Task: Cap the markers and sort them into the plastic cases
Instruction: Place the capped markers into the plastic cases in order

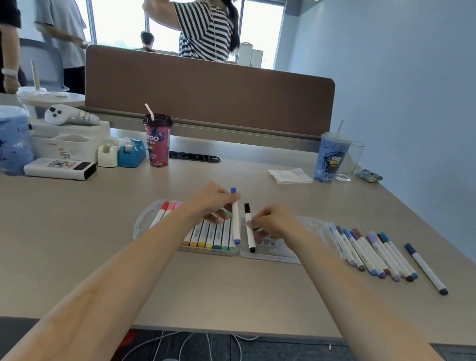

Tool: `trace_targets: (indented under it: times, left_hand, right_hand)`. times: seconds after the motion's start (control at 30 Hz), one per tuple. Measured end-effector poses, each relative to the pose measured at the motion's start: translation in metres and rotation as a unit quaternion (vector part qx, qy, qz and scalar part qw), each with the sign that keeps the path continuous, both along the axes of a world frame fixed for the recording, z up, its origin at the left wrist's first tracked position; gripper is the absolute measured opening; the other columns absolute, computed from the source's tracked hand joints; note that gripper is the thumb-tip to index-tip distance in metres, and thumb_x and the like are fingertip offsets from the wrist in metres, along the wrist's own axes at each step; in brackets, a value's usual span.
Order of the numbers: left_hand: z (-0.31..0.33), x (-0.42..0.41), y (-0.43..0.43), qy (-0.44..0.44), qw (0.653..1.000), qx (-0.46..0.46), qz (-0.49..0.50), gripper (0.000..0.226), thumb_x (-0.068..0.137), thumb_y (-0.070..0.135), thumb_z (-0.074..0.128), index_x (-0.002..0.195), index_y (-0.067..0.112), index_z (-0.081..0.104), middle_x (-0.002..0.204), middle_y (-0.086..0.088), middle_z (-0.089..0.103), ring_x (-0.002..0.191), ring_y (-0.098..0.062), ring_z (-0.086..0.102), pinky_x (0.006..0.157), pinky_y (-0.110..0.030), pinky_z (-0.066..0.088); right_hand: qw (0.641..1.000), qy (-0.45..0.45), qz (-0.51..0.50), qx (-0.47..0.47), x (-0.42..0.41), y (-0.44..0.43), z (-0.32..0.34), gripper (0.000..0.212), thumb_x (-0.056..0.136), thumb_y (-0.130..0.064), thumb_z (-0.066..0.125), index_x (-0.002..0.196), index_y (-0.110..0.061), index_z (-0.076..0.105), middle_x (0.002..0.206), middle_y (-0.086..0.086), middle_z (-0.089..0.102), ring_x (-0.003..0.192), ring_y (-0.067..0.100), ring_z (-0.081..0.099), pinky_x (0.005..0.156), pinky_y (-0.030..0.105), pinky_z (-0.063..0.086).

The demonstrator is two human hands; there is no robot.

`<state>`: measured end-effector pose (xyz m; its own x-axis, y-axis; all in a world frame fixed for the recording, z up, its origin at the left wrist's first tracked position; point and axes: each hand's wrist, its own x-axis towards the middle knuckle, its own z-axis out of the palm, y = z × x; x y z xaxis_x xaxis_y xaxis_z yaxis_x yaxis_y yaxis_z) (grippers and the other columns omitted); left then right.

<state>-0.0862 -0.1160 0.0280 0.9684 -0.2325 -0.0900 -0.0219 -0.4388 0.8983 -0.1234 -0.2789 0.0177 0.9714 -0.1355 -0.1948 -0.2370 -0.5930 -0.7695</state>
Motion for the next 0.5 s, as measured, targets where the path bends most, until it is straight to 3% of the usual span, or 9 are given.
trace_targets:
  times: [0.13, 0.33, 0.5]
  left_hand:
    - [0.0, 0.001, 0.009, -0.003, 1.0, 0.002, -0.003, 0.025, 0.096, 0.034, 0.056, 0.088, 0.012, 0.064, 0.086, -0.003, 0.068, 0.062, -0.01, 0.06, 0.045, -0.018, 0.046]
    - [-0.003, 0.0, 0.014, 0.001, 1.0, 0.003, -0.006, 0.025, 0.095, 0.035, 0.056, 0.09, 0.012, 0.065, 0.082, -0.001, 0.068, 0.06, -0.009, 0.06, 0.044, -0.016, 0.047]
    - [-0.004, -0.001, 0.014, 0.0, 1.0, 0.011, -0.01, 0.025, 0.095, 0.035, 0.056, 0.089, 0.012, 0.064, 0.082, -0.001, 0.068, 0.062, -0.009, 0.059, 0.045, -0.017, 0.046]
  right_hand:
    - [0.999, 0.024, -0.006, 0.028, 0.007, 0.006, -0.005, 0.018, 0.088, -0.012, 0.067, 0.089, 0.006, 0.069, 0.075, 0.021, 0.072, 0.066, 0.03, 0.064, 0.057, 0.032, 0.044]
    - [1.0, 0.009, -0.012, -0.005, 0.007, 0.01, -0.008, 0.021, 0.091, -0.017, 0.067, 0.084, 0.003, 0.07, 0.072, 0.017, 0.072, 0.04, 0.014, 0.053, 0.04, 0.021, 0.04]
    - [0.997, 0.038, -0.007, -0.061, 0.009, 0.012, -0.006, 0.026, 0.091, -0.023, 0.067, 0.074, -0.002, 0.068, 0.067, 0.012, 0.069, 0.048, 0.017, 0.054, 0.047, 0.024, 0.044]
